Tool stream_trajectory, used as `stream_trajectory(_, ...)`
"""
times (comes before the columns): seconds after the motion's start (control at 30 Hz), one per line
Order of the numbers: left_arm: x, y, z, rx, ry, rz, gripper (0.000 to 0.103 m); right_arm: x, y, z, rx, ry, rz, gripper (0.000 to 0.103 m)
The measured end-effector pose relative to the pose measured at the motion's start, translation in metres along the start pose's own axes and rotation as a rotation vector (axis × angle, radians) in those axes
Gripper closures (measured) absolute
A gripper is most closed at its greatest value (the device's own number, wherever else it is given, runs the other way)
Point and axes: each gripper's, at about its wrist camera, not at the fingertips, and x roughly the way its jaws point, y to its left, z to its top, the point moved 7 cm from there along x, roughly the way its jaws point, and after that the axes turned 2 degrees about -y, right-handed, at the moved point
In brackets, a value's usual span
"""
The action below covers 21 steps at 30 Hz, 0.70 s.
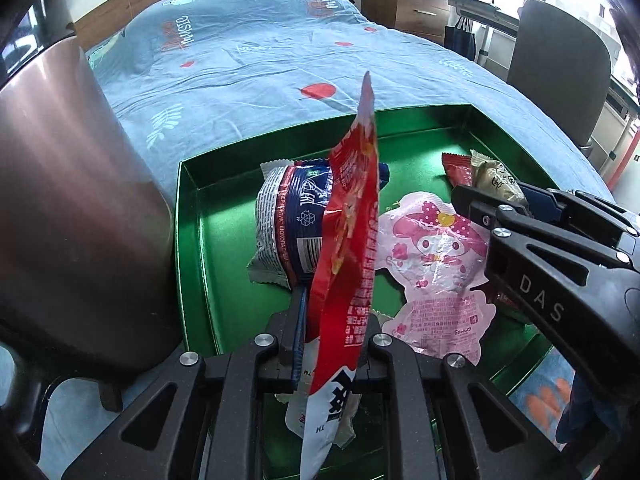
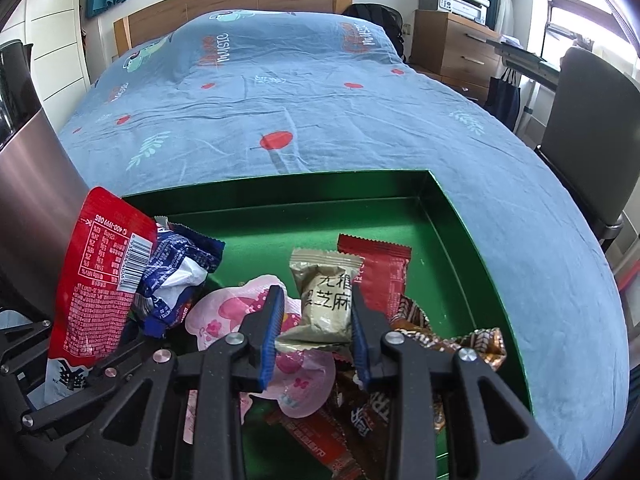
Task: Organize snacks
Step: 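Lower the red packet with the left tool while the right tool lowers the gold candy into the tray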
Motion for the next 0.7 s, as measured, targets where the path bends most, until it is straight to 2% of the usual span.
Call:
stream_trajectory(0.4, -0.0035, 0.0053, -0.0028, -0.019, 0.003, -0.003, 0.088, -0.0040, 0.0012, -0.0030, -0.015, 0.012, -0.012, 0.000)
stream_trajectory(0.7, -0.0080, 0.0076, -0.0058, -0.033, 0.004, -0.006, 0.076, -0.0080, 0.0044, -0.0033, -0.031, 0.016, -0.018, 0.000)
